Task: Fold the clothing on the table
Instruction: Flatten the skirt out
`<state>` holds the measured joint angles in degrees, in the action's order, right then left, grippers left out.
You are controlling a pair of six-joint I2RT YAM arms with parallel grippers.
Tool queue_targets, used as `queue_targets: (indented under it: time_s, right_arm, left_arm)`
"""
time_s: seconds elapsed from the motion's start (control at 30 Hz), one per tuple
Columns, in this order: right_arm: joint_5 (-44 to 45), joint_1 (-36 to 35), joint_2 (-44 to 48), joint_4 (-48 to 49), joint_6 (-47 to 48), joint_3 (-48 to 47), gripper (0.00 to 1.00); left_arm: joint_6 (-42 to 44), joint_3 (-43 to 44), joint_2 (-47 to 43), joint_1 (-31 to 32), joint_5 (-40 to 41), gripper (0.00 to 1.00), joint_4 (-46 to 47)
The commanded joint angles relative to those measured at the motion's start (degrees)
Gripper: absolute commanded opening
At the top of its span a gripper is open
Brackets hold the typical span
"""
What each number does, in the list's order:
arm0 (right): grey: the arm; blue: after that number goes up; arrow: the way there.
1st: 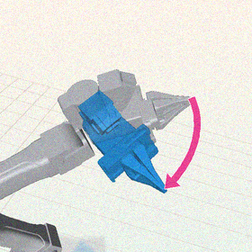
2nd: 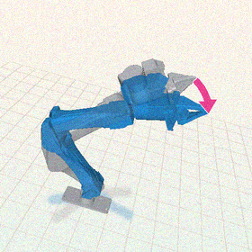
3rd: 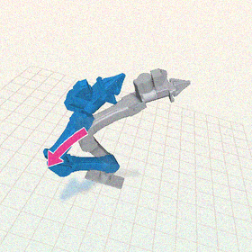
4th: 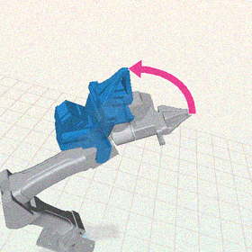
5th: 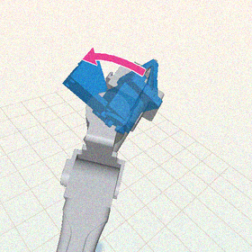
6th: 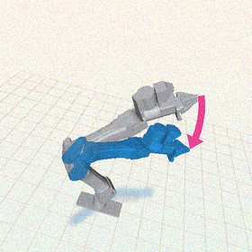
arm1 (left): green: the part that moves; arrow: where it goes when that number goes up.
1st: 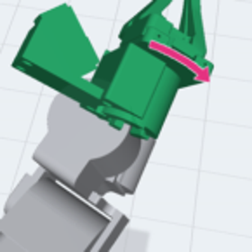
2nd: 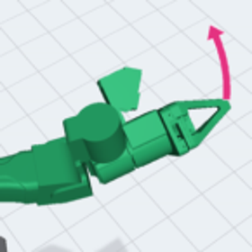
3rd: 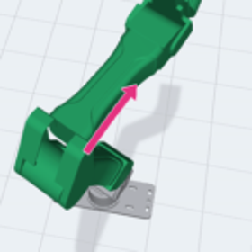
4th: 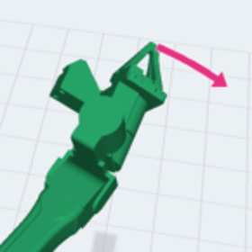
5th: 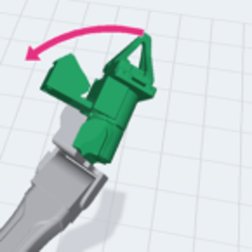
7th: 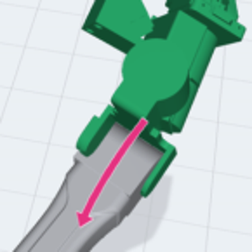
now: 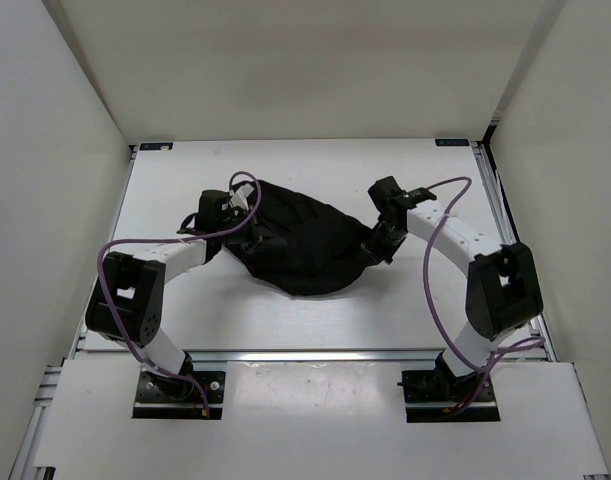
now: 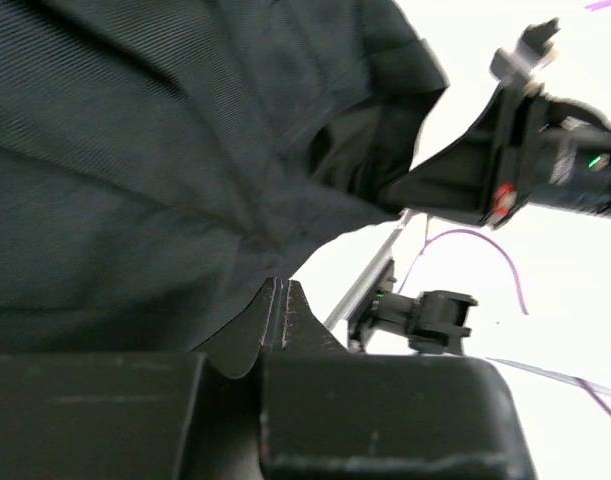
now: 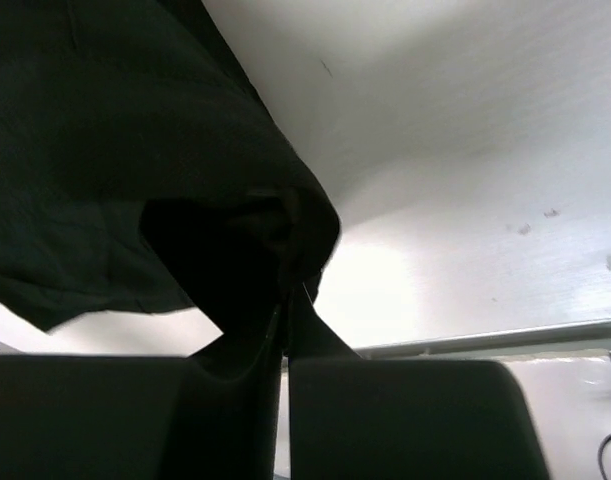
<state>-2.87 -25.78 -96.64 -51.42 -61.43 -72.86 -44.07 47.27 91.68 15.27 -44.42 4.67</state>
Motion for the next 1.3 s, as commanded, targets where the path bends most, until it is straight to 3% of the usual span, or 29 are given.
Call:
queue_targets:
  time_s: [0.0,0.13,0.33,0.5,0.63,0.77,0.93,1.13,1.27]
  right_arm:
    - [2.2,-0.9,7.4,-3.6,1.2,2.9,0.0]
    - [1.5,0.5,11.1,-1.5,2.0,9.6,0.0]
    - [4.5,-2.4,11.0,-0.3,3.0,7.9,0.0]
    - [5.7,-2.9,10.9,1.8,3.2,5.8,0.0]
    - [5.2,-3.4,11.6,2.4,3.1,4.2,0.0]
    - [5.0,-3.1,12.8,2.2,3.1,3.6,0.0]
    - [3.3,-3.2,14.0,2.5,2.6,5.3,0.0]
    - [0.8,-2.3,18.1,2.9,1.6,11.2,0.0]
    - [-1.2,-1.0,19.4,4.0,0.5,14.5,0.0]
  left_arm:
    - [-4.3,3.5,-1.0,2.3,-4.2,0.0,6.2]
    - [-12.5,9.9,2.9,8.6,-4.0,0.0,11.9]
    - [-22.5,12.7,9.4,18.3,-0.8,0.0,16.8]
    - [-19.7,11.3,11.8,23.9,3.2,0.0,12.6]
    - [-7.8,15.6,14.0,27.5,11.1,0.0,-0.5]
    - [-3.2,18.1,18.2,31.5,17.3,0.0,-4.5]
    - [-2.5,20.3,21.0,31.8,19.7,0.0,-4.7]
    - [-3.1,23.7,18.0,26.8,16.2,0.0,-8.1]
    - [-6.7,26.3,18.6,25.2,13.4,0.0,-5.3]
